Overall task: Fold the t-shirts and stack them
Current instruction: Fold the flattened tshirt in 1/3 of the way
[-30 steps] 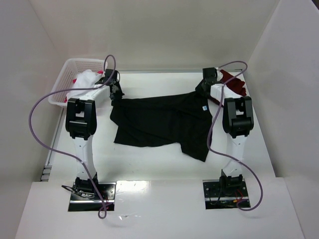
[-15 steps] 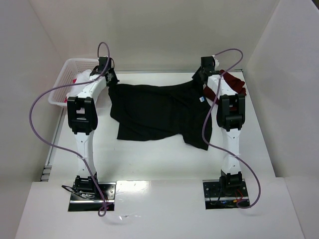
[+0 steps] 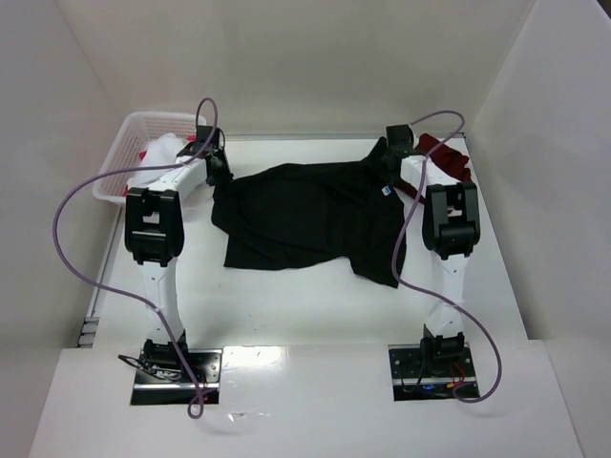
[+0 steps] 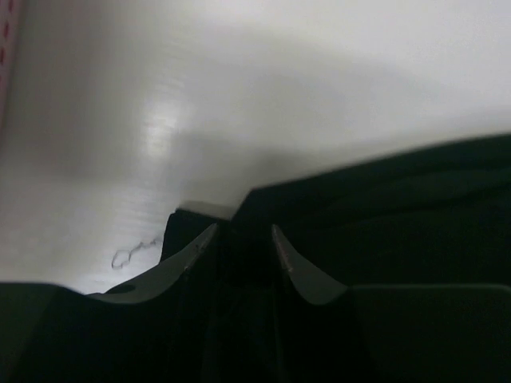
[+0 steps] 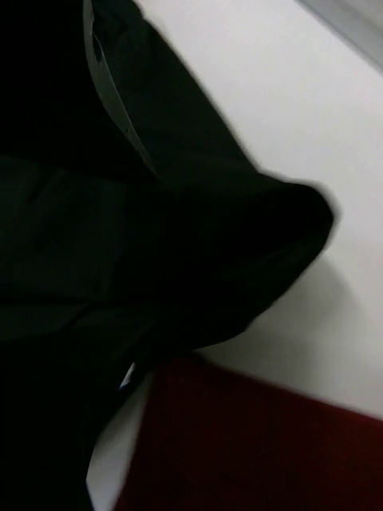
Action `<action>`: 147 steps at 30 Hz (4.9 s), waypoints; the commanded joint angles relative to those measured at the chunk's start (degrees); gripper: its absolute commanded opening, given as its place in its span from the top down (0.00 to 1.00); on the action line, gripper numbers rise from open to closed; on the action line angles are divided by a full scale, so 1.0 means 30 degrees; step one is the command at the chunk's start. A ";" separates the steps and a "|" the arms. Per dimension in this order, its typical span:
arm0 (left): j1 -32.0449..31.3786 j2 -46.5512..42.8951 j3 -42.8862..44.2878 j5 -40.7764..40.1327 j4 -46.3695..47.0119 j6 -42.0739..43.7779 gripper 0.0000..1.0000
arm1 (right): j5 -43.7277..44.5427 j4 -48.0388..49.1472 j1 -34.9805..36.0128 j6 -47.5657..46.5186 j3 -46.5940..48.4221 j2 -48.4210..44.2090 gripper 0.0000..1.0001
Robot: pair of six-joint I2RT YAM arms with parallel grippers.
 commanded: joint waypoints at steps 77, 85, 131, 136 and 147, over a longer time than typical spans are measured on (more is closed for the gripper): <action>-0.0135 -0.2389 -0.3454 -0.0134 0.2575 -0.0869 1.00 | 0.0708 0.0332 0.0864 0.0304 -0.4346 -0.6420 1.00; -0.0135 -0.4788 -0.0845 -0.0599 0.1724 0.0127 1.00 | 0.0503 -0.1131 -0.0336 -0.0516 -0.0892 -0.8117 1.00; -0.0311 -2.7879 -1.2114 0.4350 -0.0417 -0.0869 1.00 | 0.0062 -0.4505 -0.0162 -0.0870 -1.0374 -2.7426 1.00; -0.0311 -2.5332 -1.4024 0.4760 0.0461 -0.0694 1.00 | -0.0170 -0.1782 -0.0162 -0.0167 -1.3717 -2.4999 1.00; -0.0485 -1.6289 -1.2366 0.4760 0.2486 -0.0869 1.00 | 0.0181 0.1973 -0.0338 0.0185 -1.3054 -1.7442 1.00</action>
